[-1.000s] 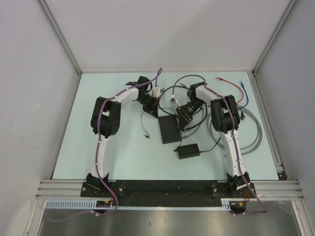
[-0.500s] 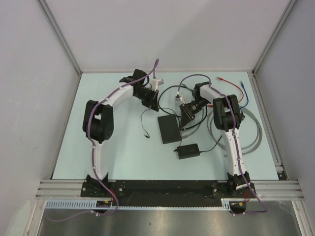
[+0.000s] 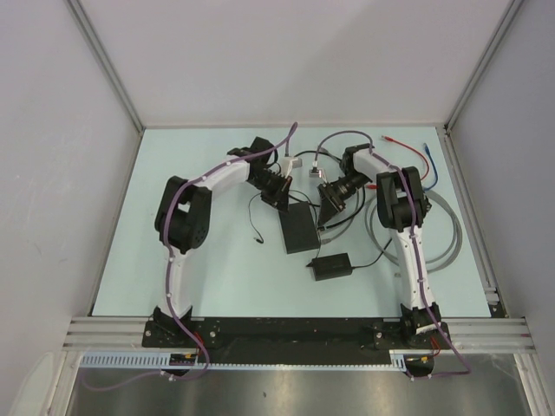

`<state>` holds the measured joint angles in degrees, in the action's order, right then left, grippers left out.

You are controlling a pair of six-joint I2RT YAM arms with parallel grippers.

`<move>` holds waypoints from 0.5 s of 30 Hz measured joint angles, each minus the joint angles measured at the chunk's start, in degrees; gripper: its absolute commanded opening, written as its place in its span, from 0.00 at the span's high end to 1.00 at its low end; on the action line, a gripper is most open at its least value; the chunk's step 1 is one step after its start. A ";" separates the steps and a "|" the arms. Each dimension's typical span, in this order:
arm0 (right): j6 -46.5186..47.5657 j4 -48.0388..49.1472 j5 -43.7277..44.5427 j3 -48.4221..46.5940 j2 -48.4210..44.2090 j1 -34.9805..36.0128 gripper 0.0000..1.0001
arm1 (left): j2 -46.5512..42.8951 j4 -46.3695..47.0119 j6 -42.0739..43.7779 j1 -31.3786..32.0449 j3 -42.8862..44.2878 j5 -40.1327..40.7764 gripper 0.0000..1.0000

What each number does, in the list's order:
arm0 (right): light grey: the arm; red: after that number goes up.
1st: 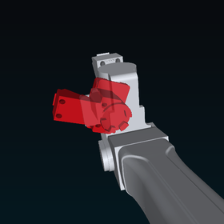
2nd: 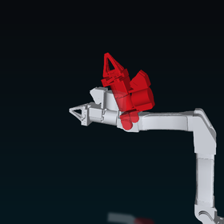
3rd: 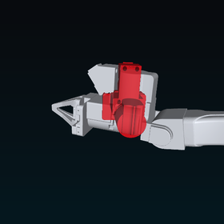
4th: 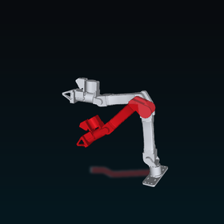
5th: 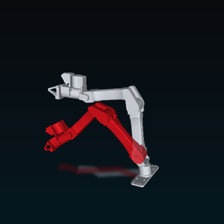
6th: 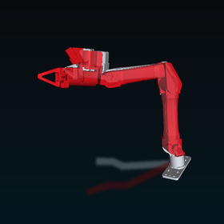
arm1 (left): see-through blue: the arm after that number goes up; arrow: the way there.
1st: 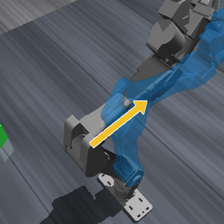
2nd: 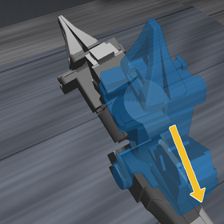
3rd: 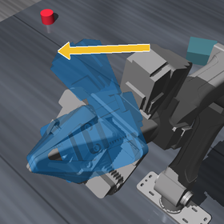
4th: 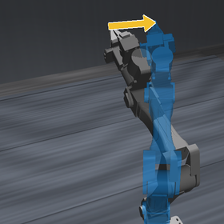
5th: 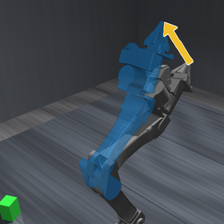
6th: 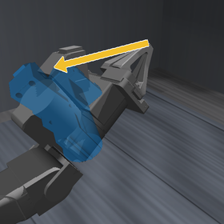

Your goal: Pull the plug from the switch port

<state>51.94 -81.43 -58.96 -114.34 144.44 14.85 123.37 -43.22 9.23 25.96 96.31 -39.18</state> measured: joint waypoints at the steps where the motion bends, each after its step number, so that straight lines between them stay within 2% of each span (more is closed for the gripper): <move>1: 0.00 -0.11 0.17 0.02 0.00 0.35 0.55 | 0.31 0.13 -0.13 0.13 0.00 0.13 1.00; 5: 0.00 -0.39 1.11 0.02 0.00 2.01 0.61 | 1.68 0.57 -0.57 0.31 -0.59 0.68 1.00; 10: 0.15 -0.57 1.49 0.02 0.26 2.71 0.62 | 1.73 0.70 -1.16 0.31 -0.74 0.20 1.00; 15: 0.61 -1.01 0.74 0.13 0.33 2.49 0.52 | 1.75 0.72 -1.27 0.31 -0.74 0.20 1.00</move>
<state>52.56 -82.43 -58.22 -114.21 144.77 17.34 125.12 -42.50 7.97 26.26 95.57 -38.98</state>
